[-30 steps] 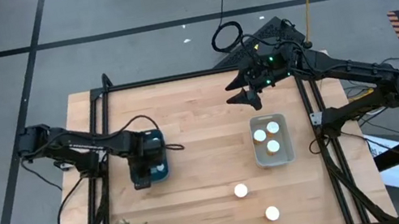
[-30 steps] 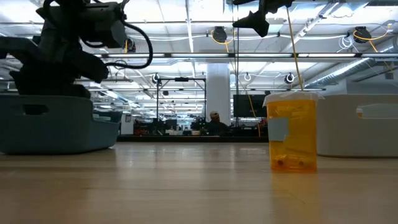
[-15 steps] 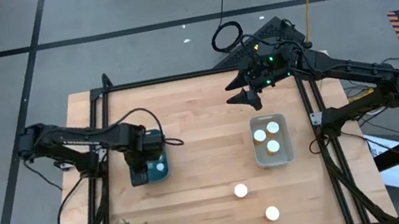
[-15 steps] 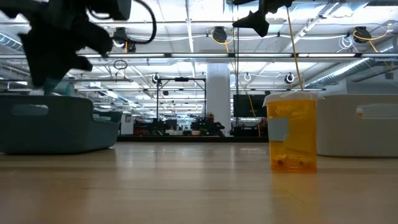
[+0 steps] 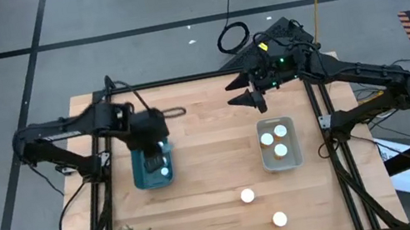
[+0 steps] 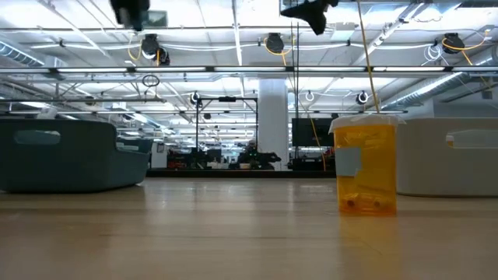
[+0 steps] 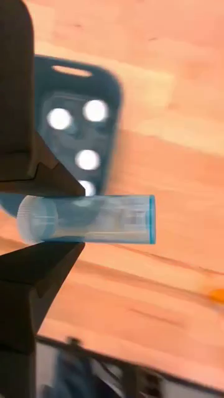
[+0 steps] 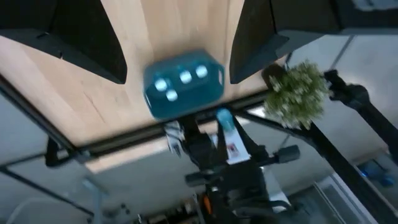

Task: Pick and place medicine bottles into bin by pill shape (circle, oval)
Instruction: Adjust the blue pill bottle

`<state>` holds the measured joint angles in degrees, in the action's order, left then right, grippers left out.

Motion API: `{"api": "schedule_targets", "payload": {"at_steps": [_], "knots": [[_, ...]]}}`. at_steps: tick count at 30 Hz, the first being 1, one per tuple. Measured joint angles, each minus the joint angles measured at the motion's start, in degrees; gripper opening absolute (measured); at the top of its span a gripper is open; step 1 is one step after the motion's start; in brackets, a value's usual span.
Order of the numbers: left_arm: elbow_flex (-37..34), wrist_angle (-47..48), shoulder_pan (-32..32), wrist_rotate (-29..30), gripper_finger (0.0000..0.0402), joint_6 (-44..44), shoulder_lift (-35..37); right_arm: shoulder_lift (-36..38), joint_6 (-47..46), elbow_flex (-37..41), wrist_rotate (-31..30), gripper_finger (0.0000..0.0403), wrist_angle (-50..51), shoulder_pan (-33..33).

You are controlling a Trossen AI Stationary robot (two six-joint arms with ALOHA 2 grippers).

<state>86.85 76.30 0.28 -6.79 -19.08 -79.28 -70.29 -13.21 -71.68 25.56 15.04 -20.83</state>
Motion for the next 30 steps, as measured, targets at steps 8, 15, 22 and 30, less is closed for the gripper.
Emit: {"api": "schedule_targets", "payload": {"at_steps": [8,15,22,30], "knots": [[8.73,-8.15,6.03,-2.08,0.0113,-2.11,-2.36,-2.11,-3.18,0.00,-1.39,0.0276,-8.71,4.01],[15.16,-14.24,10.85,-11.27,0.0113,-2.08,-8.38,-4.45,-9.33,0.02,-0.58,0.0276,-13.70,5.70],[20.89,-15.26,12.65,-20.10,0.0113,1.19,-16.04,-5.06,-13.12,0.00,4.73,0.0276,-15.59,5.52],[22.82,-19.55,13.93,-22.83,0.0113,2.55,-19.13,-4.92,-13.97,-0.01,6.18,0.0276,-11.60,5.43]]}}
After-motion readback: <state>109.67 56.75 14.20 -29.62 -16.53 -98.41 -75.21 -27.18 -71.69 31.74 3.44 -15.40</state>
